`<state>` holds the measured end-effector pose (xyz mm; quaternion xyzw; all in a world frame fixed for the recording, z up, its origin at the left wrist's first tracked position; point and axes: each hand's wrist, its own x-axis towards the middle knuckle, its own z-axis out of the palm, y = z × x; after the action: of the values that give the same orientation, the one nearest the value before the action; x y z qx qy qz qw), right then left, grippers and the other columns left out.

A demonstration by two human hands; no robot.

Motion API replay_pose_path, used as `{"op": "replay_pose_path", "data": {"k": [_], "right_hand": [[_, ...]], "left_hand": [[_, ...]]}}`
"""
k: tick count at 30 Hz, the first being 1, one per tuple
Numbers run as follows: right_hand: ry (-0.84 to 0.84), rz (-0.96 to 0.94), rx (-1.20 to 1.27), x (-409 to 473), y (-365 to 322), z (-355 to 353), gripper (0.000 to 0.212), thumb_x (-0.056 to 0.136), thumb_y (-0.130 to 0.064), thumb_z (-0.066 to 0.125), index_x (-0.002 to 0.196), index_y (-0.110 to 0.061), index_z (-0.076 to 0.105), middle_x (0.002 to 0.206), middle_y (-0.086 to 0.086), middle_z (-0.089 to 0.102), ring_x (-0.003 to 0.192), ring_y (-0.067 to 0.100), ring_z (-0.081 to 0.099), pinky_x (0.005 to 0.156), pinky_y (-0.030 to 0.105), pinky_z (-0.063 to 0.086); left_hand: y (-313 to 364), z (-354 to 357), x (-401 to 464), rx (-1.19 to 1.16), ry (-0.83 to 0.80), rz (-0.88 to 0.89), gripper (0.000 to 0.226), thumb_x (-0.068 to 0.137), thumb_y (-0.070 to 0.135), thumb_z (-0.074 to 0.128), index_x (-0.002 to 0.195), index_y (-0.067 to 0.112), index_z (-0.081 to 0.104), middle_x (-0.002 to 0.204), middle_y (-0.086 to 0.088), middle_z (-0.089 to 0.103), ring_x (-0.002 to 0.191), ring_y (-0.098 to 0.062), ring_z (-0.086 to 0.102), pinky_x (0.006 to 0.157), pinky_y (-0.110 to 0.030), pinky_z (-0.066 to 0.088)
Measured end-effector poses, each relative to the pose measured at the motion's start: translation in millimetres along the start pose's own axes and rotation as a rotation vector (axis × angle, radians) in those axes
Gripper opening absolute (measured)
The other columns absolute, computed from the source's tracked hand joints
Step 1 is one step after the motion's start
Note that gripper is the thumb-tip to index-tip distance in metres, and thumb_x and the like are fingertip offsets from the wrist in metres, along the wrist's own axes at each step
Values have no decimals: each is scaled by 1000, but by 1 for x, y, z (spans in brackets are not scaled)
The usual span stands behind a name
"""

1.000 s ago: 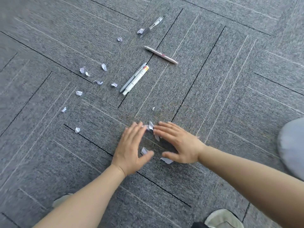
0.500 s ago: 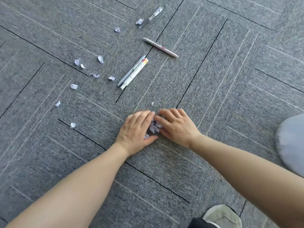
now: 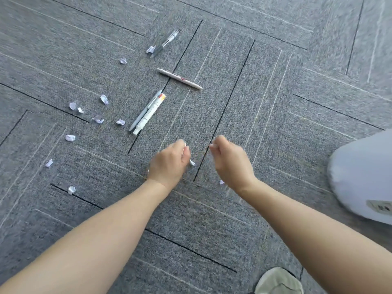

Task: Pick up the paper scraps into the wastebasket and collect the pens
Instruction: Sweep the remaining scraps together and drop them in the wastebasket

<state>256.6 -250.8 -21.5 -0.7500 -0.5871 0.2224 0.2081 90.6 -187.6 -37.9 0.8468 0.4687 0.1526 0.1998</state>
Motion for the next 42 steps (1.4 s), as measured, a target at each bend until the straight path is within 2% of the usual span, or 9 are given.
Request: {"op": "replay_pose_path", "data": {"k": [3, 7, 13, 18, 22, 25, 30, 36, 42], "right_hand": [[267, 133, 274, 10, -13, -56, 22, 100, -24, 50, 84, -10, 51, 63, -3, 55, 52, 13, 46, 50, 35, 41], [640, 140, 398, 9, -23, -164, 24, 99, -22, 52, 75, -17, 50, 57, -6, 50, 51, 16, 46, 51, 35, 38], [1019, 353, 333, -56, 30, -286, 25, 95, -29, 52, 71, -20, 49, 52, -4, 52, 50, 20, 48, 55, 39, 44], [1017, 671, 323, -118, 90, -311, 29, 94, -29, 58, 75, -8, 56, 52, -5, 54, 55, 15, 49, 57, 36, 42], [845, 906, 348, -138, 117, -320, 25, 87, -36, 48, 90, -18, 65, 74, -3, 62, 78, 30, 60, 66, 39, 48], [904, 879, 197, -138, 110, -327, 30, 94, -32, 40, 107, -19, 63, 83, -5, 64, 85, 24, 57, 76, 37, 42], [1010, 416, 341, -89, 53, -307, 24, 91, -25, 46, 97, -24, 69, 80, -9, 68, 78, 16, 65, 75, 44, 53], [543, 158, 455, 5, -7, -200, 16, 92, -16, 54, 92, -19, 70, 85, -8, 69, 75, 11, 63, 67, 34, 50], [-11, -97, 185, 84, -66, -67, 23, 94, -14, 52, 111, -18, 67, 110, -1, 66, 100, 17, 62, 83, 27, 46]], "left_hand": [[59, -16, 32, -282, 147, -90, 27, 98, 18, 44, 71, 16, 40, 52, 12, 32, 43, 1, 29, 38, -15, 19], [172, -47, 83, -629, 264, 54, 30, 97, 20, 44, 67, 17, 39, 52, 11, 33, 49, -6, 36, 44, -21, 27], [351, -60, 106, -904, 56, 329, 32, 95, 22, 49, 65, 19, 36, 48, 8, 32, 48, -15, 31, 50, -34, 26], [430, -16, 101, -677, -258, 521, 23, 93, 23, 48, 71, 17, 44, 69, -11, 57, 69, -32, 50, 58, -35, 26], [441, 14, 107, -296, -386, 715, 40, 92, 34, 17, 80, 15, 50, 94, -18, 60, 93, -37, 53, 68, -37, 31], [431, 3, 110, -553, -236, 713, 39, 97, 26, 32, 74, 5, 55, 86, -17, 61, 85, -33, 55, 72, -39, 40], [356, -22, 126, -742, 18, 502, 27, 97, 18, 43, 87, 9, 67, 87, -1, 65, 84, -15, 59, 74, -29, 46], [174, -29, 119, -478, 105, 152, 31, 97, 24, 37, 81, 15, 62, 82, 3, 61, 80, -15, 57, 72, -35, 46], [-17, -54, 71, -162, 205, -166, 39, 93, 34, 31, 85, 15, 63, 87, -5, 62, 88, -29, 56, 75, -43, 45]]}}
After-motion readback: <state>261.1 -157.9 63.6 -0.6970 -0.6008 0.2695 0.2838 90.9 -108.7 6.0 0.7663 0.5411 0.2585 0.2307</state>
